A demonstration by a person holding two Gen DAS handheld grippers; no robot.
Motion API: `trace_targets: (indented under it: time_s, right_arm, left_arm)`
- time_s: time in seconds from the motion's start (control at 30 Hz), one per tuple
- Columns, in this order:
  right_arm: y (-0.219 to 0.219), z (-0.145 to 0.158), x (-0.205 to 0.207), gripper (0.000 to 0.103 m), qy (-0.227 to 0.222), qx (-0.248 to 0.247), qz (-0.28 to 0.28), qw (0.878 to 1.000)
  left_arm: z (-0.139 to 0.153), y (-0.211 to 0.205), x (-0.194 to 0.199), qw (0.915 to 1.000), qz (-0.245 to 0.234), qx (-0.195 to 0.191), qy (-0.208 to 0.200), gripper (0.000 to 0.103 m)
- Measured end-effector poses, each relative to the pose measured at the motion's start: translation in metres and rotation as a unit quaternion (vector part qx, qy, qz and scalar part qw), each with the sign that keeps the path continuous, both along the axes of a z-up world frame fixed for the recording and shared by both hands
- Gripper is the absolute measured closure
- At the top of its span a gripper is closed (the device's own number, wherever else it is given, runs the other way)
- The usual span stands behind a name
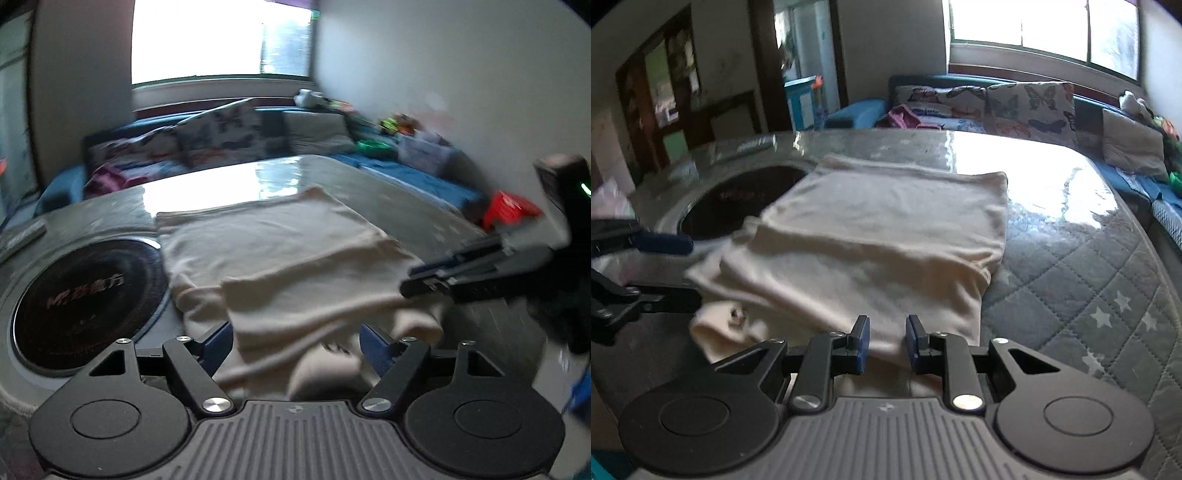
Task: Fold clothes
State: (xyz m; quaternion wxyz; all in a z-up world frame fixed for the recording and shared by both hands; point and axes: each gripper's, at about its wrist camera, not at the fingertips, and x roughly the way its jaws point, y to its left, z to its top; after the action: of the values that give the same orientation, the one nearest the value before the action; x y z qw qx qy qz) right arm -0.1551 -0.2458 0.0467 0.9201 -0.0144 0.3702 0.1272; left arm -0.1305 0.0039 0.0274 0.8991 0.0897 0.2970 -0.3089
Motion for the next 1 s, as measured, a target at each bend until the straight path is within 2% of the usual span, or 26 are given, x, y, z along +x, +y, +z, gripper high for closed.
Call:
trace_targets:
  time_s: [0.1,0.23,0.3,0.43,0.6,0.67,0.87,0.9,0.97,1.0]
  right_arm:
    - [0.004,0.000,-0.005,0.082,-0.009,-0.023,0.012,1.000]
    - [0.003,0.008,-0.017,0.082,-0.018,-0.028,0.025,0.999]
    - [0.004,0.010,-0.024,0.082,-0.022,-0.044,0.036,0.998]
    - [0.007,0.013,-0.039,0.082,-0.025,-0.077,0.058,0.995]
    - [0.010,0.024,-0.051,0.082,-0.038,-0.069,0.074,0.994]
    - [0.015,0.026,-0.050,0.082,-0.044,-0.059,0.082,0.994]
    - [0.043,0.011,-0.038,0.083,-0.026,-0.062,0.115,0.991]
    - [0.045,0.008,-0.036,0.083,-0.023,-0.068,0.116,0.991]
    - [0.048,0.003,-0.037,0.085,-0.023,-0.080,0.115,0.990]
    - [0.049,0.002,-0.036,0.088,-0.023,-0.084,0.112,0.990]
  left_arm:
    - [-0.005,-0.005,-0.013,0.9988,-0.033,0.029,-0.019,0.028]
    - [-0.009,-0.010,-0.025,0.9954,-0.068,0.054,-0.041,0.028]
    - [-0.013,-0.014,-0.024,0.9942,-0.077,0.061,-0.042,0.034]
    - [-0.019,-0.019,-0.020,0.9932,-0.085,0.069,-0.038,0.055]
    - [-0.017,-0.020,-0.020,0.9934,-0.089,0.057,-0.042,0.063]
    - [-0.017,-0.023,-0.019,0.9932,-0.093,0.057,-0.041,0.071]
    - [-0.022,-0.026,-0.018,0.9927,-0.094,0.065,-0.038,0.072]
    - [-0.022,-0.026,-0.018,0.9928,-0.094,0.065,-0.038,0.074]
    - [-0.021,-0.025,-0.020,0.9927,-0.092,0.065,-0.044,0.086]
    - [-0.020,-0.025,-0.020,0.9927,-0.091,0.065,-0.047,0.088]
